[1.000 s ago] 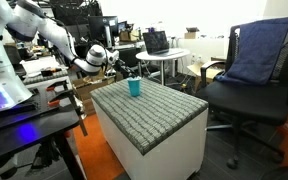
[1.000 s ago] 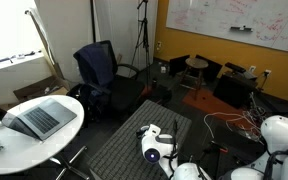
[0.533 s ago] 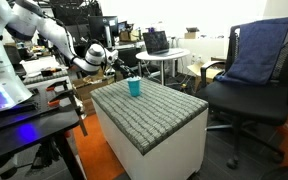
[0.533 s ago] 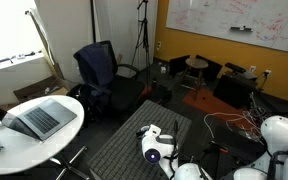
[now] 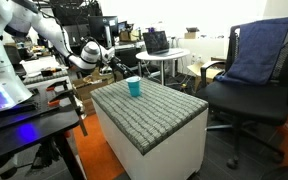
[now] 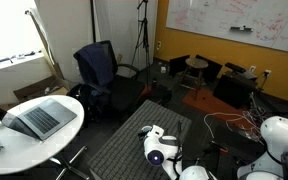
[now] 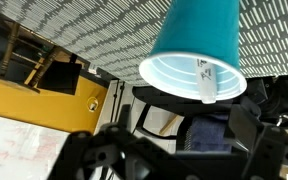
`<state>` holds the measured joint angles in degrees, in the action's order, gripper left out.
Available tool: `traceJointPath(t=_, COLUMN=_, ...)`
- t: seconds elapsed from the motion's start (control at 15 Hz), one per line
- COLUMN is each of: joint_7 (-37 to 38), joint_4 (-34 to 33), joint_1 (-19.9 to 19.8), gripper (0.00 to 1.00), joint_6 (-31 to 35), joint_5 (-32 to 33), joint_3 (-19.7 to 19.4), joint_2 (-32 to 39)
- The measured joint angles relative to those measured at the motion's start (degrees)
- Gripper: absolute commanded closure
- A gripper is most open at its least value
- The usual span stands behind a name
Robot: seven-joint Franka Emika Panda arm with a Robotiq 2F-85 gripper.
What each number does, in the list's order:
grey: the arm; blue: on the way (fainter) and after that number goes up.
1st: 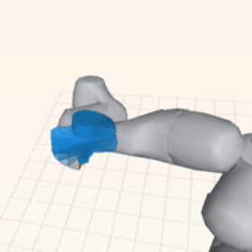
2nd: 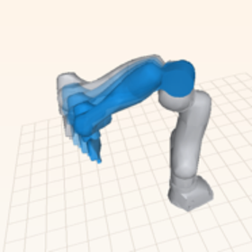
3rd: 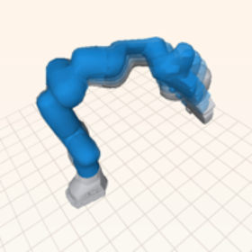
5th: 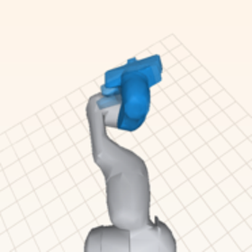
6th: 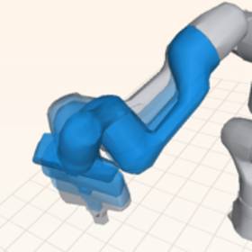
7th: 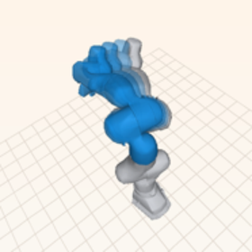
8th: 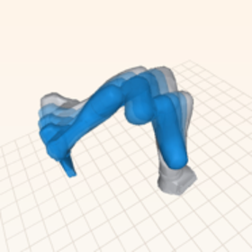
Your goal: Put the marker inside the blue cup
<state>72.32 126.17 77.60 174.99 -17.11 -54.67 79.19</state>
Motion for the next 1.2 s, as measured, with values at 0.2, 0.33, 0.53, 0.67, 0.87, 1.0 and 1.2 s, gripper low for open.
traceJointPath(t=0.2, joint_7=-0.2, joint_4=2.4, joint_1=1.2, gripper=0.0, joint_6=0.0, joint_5=0.0, joint_3=-0.7, joint_2=-2.2)
traceJointPath(t=0.33, joint_7=-0.5, joint_4=4.0, joint_1=1.8, gripper=0.0, joint_6=0.2, joint_5=0.0, joint_3=-1.4, joint_2=-4.1)
traceJointPath(t=0.53, joint_7=-2.3, joint_4=6.3, joint_1=2.2, gripper=0.0, joint_6=1.8, joint_5=0.0, joint_3=-2.7, joint_2=-7.0)
traceJointPath(t=0.67, joint_7=-3.9, joint_4=7.9, joint_1=2.2, gripper=0.0, joint_6=4.6, joint_5=0.0, joint_3=-3.3, joint_2=-9.3)
traceJointPath(t=0.87, joint_7=-6.9, joint_4=10.6, joint_1=1.9, gripper=0.0, joint_6=10.1, joint_5=0.0, joint_3=-3.6, joint_2=-13.1)
traceJointPath(t=1.0, joint_7=-9.5, joint_4=12.3, joint_1=1.2, gripper=0.0, joint_6=14.4, joint_5=-0.1, joint_3=-3.5, joint_2=-16.1)
traceJointPath(t=1.2, joint_7=-14.6, joint_4=14.6, joint_1=-1.4, gripper=0.0, joint_6=21.6, joint_5=-0.1, joint_3=-2.3, joint_2=-21.4)
